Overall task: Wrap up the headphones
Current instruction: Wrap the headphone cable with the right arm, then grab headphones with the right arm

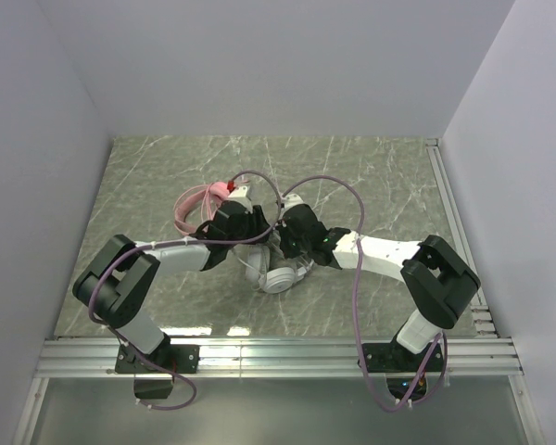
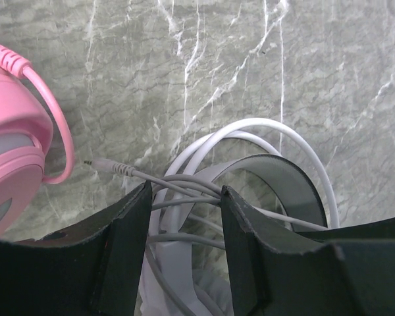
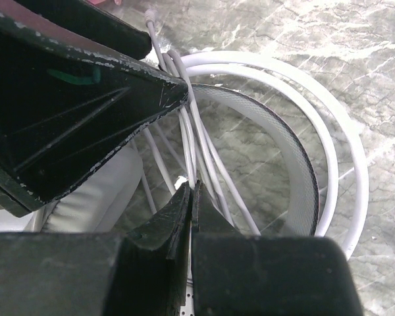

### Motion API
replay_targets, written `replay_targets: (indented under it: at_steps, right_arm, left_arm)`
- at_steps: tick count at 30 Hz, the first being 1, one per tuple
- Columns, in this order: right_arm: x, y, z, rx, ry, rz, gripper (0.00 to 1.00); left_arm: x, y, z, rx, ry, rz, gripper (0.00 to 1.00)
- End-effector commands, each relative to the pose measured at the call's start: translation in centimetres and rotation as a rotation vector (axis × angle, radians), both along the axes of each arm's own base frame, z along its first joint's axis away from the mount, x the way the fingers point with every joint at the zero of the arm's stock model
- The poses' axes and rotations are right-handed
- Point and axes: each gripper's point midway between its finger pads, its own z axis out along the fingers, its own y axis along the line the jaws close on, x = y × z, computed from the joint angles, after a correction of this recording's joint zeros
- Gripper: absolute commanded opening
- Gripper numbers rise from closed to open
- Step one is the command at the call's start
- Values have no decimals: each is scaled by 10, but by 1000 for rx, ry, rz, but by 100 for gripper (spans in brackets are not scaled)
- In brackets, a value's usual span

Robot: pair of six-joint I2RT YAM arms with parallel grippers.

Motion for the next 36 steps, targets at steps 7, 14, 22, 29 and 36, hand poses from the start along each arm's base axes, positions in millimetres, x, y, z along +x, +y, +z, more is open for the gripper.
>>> replay_targets:
  at_steps: [7, 14, 22, 29, 36]
  right_arm:
    - [8, 4, 8, 36, -38, -7, 0]
    - [10, 1, 25, 67, -55, -21, 18]
    - [11, -14, 55, 127, -95, -58, 36]
    - [0, -56, 63, 172, -39, -187, 63]
    - [-29, -95, 50, 295, 145, -382, 83]
  left_arm:
    - [-15, -4, -6, -96, 20, 2, 51]
    - [-15, -2, -8, -105, 15, 13, 51]
    - [-16, -1, -5, -116, 4, 17, 50]
    - [-18, -2, -5, -134, 5, 15, 50]
    - [-21, -2, -7, -159, 3, 14, 50]
